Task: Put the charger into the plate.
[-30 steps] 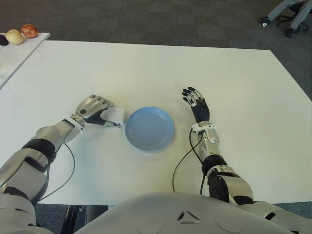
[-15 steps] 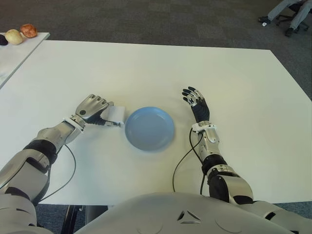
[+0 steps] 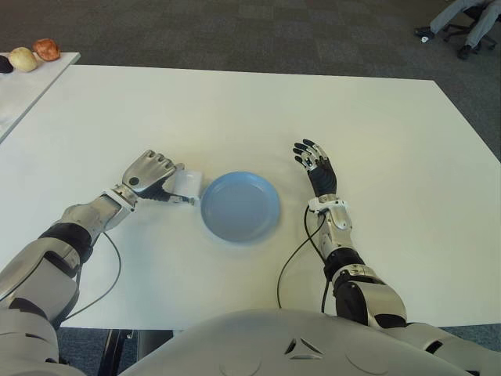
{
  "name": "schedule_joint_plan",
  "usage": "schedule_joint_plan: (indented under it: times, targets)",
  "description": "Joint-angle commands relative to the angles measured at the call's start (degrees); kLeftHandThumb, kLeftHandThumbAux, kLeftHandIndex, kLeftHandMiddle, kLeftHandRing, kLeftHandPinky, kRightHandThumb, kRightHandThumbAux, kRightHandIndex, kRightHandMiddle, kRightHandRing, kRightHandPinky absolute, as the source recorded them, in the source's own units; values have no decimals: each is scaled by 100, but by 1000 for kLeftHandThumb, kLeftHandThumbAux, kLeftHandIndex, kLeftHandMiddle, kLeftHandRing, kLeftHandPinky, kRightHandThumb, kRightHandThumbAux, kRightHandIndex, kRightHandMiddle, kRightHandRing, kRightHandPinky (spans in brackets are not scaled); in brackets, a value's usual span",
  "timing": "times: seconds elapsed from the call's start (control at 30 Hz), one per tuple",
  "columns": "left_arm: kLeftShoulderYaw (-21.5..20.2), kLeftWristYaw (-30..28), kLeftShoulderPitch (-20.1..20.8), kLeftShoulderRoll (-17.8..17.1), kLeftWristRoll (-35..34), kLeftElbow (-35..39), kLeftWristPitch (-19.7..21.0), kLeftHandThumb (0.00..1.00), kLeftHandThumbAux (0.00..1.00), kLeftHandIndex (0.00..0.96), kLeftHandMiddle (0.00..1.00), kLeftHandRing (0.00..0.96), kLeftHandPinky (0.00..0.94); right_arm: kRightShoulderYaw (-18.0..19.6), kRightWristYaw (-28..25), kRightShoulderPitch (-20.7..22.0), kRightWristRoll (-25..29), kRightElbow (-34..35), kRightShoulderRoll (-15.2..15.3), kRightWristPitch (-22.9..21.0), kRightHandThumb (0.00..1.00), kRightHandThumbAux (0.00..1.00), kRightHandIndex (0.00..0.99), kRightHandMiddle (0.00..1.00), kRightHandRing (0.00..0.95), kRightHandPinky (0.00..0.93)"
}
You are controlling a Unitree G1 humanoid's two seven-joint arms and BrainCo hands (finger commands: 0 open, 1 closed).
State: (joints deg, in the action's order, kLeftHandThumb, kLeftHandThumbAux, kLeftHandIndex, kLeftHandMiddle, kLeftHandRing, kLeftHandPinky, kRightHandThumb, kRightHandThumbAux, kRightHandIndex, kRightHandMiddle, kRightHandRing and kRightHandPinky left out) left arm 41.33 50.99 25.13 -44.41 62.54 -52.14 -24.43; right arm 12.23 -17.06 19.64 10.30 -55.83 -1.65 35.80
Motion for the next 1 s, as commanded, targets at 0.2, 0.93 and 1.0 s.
schedule_joint_plan:
  times: [0.2, 0.93, 1.0]
  targets:
    - [-16, -307, 142, -135, 36, 86, -68, 743, 695, 443, 855, 852, 837, -26, 74, -380, -14, -341, -44, -393, 0, 579, 195, 279, 222, 187]
    - [-1664, -2050, -293, -612, -963, 2563, 278, 744, 694, 444, 855, 849, 845, -9, 31, -324, 9, -476, -54, -332, 0, 592, 199, 286, 231, 196]
    - [-1752, -2170, -349, -615, -971, 2729, 319, 745, 694, 444, 859, 854, 852, -8, 22, -324, 13, -478, -54, -331, 0, 593, 198, 284, 230, 193]
